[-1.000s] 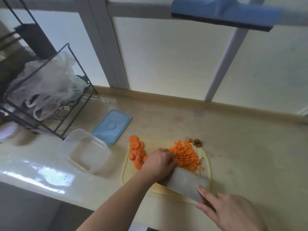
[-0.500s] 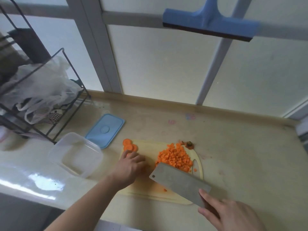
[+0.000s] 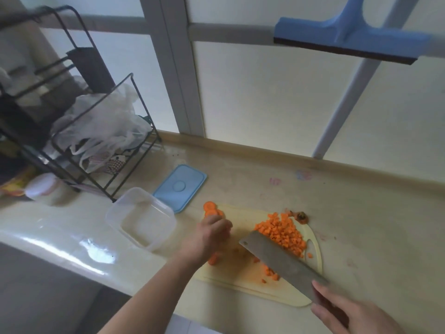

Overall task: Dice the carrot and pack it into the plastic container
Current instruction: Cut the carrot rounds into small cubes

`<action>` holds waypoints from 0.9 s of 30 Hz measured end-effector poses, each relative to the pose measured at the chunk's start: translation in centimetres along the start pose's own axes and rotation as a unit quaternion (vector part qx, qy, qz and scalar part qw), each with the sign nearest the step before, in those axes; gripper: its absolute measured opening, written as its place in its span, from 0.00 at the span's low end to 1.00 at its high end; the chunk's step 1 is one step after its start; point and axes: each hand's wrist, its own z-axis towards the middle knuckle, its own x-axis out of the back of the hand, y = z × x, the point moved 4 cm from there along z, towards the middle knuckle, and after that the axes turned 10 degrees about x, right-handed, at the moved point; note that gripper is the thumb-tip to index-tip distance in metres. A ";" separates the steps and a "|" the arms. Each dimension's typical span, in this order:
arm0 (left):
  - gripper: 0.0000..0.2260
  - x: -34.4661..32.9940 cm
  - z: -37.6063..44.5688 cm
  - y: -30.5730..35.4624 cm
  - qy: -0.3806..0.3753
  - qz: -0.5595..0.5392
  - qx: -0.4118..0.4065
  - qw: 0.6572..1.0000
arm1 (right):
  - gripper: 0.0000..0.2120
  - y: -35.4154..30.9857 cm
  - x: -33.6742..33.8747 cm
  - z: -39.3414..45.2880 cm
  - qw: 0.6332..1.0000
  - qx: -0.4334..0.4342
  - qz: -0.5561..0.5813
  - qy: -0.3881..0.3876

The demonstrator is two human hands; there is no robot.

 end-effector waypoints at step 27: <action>0.09 -2.9 -3.5 -0.1 0.017 0.174 -0.134 0.975 | 0.15 -2.9 0.1 1.7 0.990 -0.076 0.100 -0.071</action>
